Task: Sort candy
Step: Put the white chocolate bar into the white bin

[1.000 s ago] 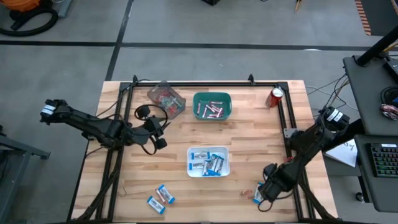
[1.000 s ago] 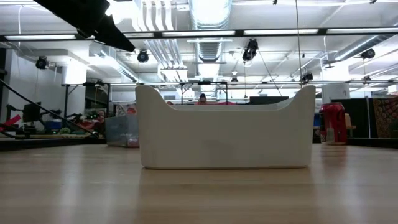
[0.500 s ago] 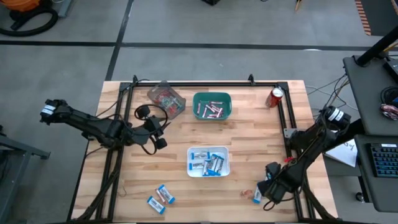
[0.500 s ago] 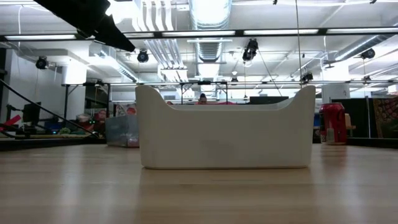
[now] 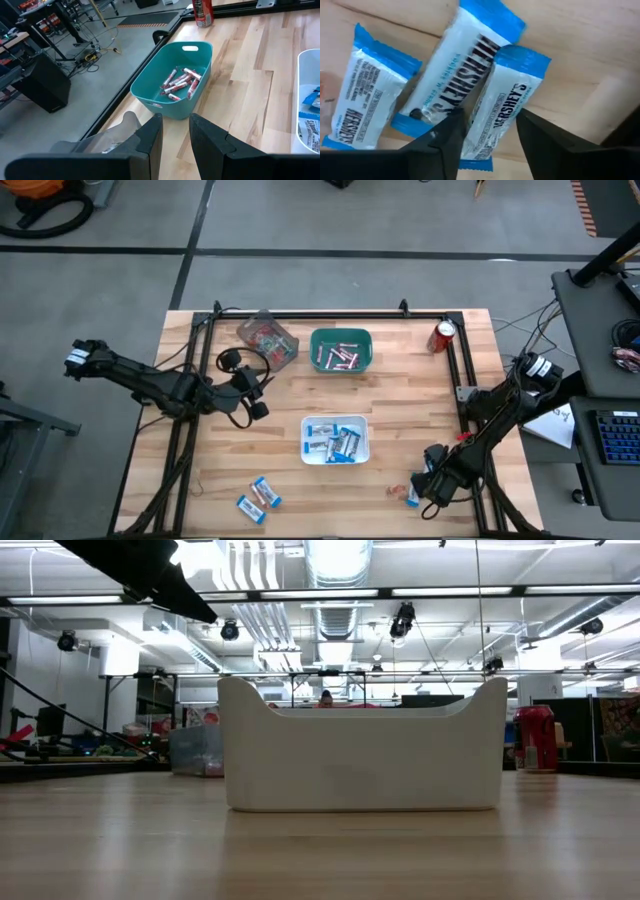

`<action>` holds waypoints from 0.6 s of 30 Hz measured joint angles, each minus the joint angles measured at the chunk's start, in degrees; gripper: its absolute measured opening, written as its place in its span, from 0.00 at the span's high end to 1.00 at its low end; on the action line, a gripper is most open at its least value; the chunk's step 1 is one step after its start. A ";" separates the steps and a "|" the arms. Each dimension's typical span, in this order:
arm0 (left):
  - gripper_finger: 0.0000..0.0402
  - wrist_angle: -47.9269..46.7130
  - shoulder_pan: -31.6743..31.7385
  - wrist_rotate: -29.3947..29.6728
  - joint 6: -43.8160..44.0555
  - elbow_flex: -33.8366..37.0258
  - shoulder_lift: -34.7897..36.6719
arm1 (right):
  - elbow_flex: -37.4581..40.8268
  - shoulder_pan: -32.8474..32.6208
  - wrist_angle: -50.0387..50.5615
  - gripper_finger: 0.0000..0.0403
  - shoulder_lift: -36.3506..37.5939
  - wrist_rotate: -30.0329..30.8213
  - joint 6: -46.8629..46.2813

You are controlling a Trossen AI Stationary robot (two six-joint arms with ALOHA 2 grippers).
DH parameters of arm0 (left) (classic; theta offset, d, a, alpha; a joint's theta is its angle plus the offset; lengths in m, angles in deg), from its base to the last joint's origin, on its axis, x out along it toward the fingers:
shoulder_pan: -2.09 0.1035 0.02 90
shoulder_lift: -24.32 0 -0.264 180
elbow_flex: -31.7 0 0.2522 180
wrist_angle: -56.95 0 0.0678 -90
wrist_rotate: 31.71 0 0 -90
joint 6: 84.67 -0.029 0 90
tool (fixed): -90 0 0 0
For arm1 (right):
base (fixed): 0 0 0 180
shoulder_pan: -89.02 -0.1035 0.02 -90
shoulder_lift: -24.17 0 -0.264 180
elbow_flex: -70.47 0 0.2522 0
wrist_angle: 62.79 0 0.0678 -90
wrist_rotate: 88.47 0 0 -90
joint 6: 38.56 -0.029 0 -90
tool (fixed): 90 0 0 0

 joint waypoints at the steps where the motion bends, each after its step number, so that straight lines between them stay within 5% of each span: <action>1: 0.80 0.02 0.00 0.00 0.00 0.00 0.00 | 0.09 0.00 0.03 0.61 0.01 0.01 0.01; 11: 0.80 -0.02 0.00 0.00 0.00 0.00 -0.09 | 0.25 -0.02 0.37 0.92 0.45 -0.34 1.10; 18: 0.80 -0.02 0.00 -0.09 0.42 0.00 -0.09 | 0.38 0.13 2.61 0.96 4.08 -1.52 1.16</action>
